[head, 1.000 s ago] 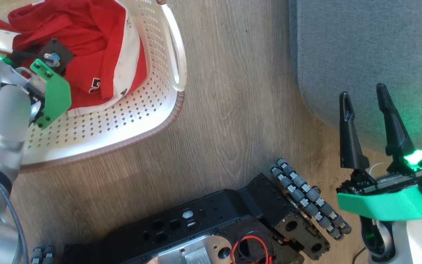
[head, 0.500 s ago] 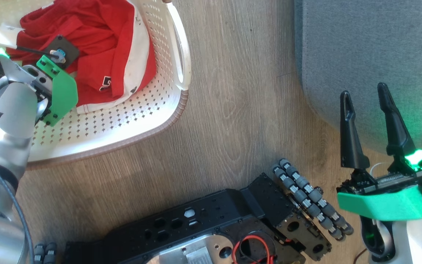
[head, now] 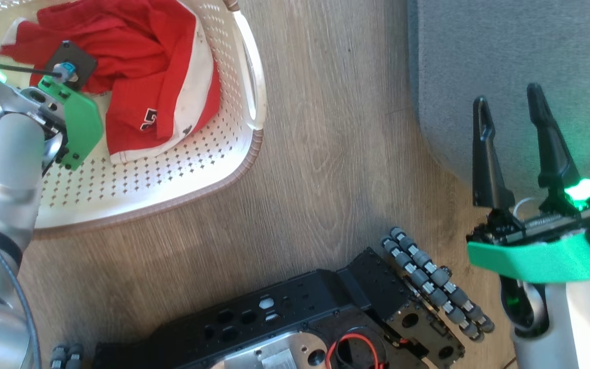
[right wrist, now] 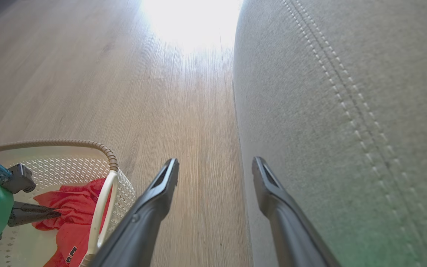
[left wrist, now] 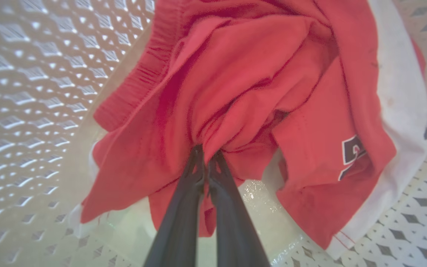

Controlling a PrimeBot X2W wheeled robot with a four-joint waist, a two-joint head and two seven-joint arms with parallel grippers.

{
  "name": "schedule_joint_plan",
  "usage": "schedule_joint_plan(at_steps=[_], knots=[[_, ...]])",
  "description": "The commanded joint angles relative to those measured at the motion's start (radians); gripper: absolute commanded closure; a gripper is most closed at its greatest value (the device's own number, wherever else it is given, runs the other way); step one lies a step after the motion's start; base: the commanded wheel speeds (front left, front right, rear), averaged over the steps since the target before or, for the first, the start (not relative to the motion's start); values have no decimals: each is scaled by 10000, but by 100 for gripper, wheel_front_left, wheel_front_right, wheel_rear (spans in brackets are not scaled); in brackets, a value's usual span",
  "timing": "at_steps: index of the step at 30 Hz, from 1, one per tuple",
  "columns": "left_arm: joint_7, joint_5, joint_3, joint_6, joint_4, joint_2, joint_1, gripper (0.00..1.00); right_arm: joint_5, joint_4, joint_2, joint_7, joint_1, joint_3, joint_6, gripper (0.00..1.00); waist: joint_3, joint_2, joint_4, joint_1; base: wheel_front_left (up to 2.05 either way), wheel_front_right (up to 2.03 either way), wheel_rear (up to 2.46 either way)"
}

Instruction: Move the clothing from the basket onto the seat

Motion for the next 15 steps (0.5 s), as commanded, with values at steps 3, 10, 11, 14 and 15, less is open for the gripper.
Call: schedule_joint_plan(at_steps=[3, 10, 11, 14, 15], knots=[[-285, -156, 252, 130, -65, 387, 165, 100, 125, -52, -145, -21, 67, 168, -6, 0, -278, 0, -48, 0, 0, 0, 0], [-434, -789, 743, 311, -1009, 211, 1054, 100, -287, 628, -145, -21, -676, -26, -6, 0, -1587, 0, 249, 0, 0, 0, 0], [-435, -902, 845, 334, -1237, 153, 1296, 100, -348, 718, -145, -21, -699, -116, -6, 0, -1883, 0, 355, 0, 0, 0, 0], [-437, -1147, 1111, 379, -1885, 8, 1990, 100, -548, 965, -145, -21, -700, -327, -6, 0, -2732, 0, 636, 0, 0, 0, 0], [-437, -1199, 1190, 396, -2085, -39, 2198, 100, -609, 1045, -145, -21, -690, -396, -6, 0, -3000, 0, 729, 0, 0, 0, 0]])
